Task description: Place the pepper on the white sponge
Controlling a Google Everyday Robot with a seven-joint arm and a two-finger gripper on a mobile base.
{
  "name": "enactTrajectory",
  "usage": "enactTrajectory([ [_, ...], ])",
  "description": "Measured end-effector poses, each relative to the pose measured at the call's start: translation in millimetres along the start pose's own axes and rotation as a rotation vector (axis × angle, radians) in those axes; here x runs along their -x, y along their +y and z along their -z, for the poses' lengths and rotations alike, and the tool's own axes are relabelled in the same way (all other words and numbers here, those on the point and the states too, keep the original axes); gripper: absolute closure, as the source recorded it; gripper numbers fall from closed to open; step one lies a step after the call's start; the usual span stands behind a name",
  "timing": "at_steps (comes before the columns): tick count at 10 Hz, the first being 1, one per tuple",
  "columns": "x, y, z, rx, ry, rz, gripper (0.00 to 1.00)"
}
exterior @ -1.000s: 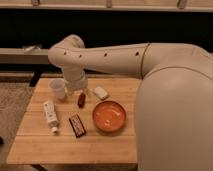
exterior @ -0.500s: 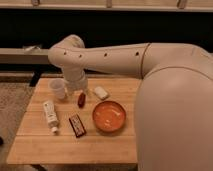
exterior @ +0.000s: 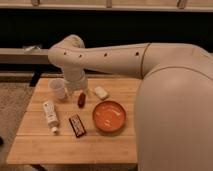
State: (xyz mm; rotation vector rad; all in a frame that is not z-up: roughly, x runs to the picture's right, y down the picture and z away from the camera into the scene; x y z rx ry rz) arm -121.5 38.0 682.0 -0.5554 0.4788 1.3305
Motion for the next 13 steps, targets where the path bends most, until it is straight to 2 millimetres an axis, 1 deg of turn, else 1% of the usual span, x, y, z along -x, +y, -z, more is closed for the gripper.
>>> enactTrajectory([
  [5,1,-1,0,-0.004,0.004,0.002,0.35],
  [6,7,1,-4,-0.005,0.013,0.012,0.35],
  [7,17,2,-11,-0.006,0.02,0.018,0.35],
  [9,47,3,-42,-0.013,0.037,0.021,0.35],
  [10,59,4,-53,-0.02,0.036,0.02,0.35],
  [11,72,9,-66,-0.025,0.039,0.021,0.35],
  [12,81,14,-81,-0.026,0.036,0.018,0.35],
  [13,86,15,-90,-0.029,0.03,0.006,0.35],
])
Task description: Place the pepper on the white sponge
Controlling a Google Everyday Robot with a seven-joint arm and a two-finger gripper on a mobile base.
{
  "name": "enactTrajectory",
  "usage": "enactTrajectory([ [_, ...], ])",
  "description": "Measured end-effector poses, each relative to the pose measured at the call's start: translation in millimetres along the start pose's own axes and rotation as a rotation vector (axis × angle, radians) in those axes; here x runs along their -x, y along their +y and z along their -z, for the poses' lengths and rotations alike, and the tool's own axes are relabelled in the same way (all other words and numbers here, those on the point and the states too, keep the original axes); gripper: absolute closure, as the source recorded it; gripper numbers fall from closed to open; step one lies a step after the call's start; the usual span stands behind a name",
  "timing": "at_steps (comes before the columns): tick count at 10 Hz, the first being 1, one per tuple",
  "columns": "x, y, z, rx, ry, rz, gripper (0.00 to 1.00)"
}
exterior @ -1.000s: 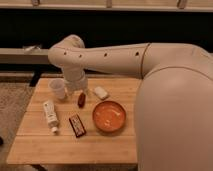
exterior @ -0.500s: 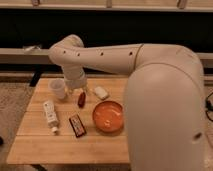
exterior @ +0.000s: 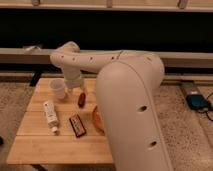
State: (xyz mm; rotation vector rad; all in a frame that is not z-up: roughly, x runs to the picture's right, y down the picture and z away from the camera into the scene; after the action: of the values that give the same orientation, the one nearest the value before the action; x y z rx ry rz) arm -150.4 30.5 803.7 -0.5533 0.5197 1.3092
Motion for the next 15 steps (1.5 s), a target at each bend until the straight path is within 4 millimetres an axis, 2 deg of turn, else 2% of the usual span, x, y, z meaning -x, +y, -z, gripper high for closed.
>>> enactTrajectory([
  [2,13,8,-21,0.006,-0.011,-0.02,0.35],
  [7,28,12,-65,0.022,0.004,-0.017,0.35],
  [9,39,6,-88,0.04,0.017,-0.02,0.35],
  [11,51,1,-102,0.059,0.024,-0.023,0.35],
  [15,65,-10,-119,0.072,0.037,-0.035,0.35],
])
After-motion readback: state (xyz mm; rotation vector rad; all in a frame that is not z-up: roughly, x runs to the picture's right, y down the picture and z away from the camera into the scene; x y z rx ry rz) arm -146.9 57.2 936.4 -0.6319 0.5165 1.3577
